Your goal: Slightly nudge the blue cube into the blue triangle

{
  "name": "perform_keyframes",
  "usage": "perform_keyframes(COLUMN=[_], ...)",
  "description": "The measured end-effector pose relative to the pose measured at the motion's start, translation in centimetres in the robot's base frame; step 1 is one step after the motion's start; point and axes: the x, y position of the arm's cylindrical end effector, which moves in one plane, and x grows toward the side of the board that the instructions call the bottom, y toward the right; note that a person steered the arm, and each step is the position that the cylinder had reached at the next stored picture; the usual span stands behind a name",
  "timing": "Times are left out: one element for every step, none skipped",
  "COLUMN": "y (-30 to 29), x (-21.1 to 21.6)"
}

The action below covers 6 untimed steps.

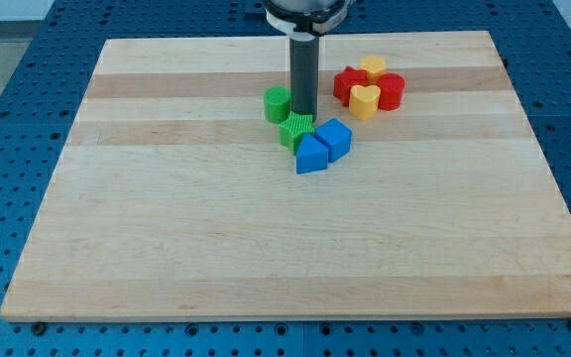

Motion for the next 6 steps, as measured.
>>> perform_keyframes(y=[0.3,1.7,3.5,5.3,6.1,6.1], x=[0.0,-0.2,-0.2,0.3,1.6,3.0])
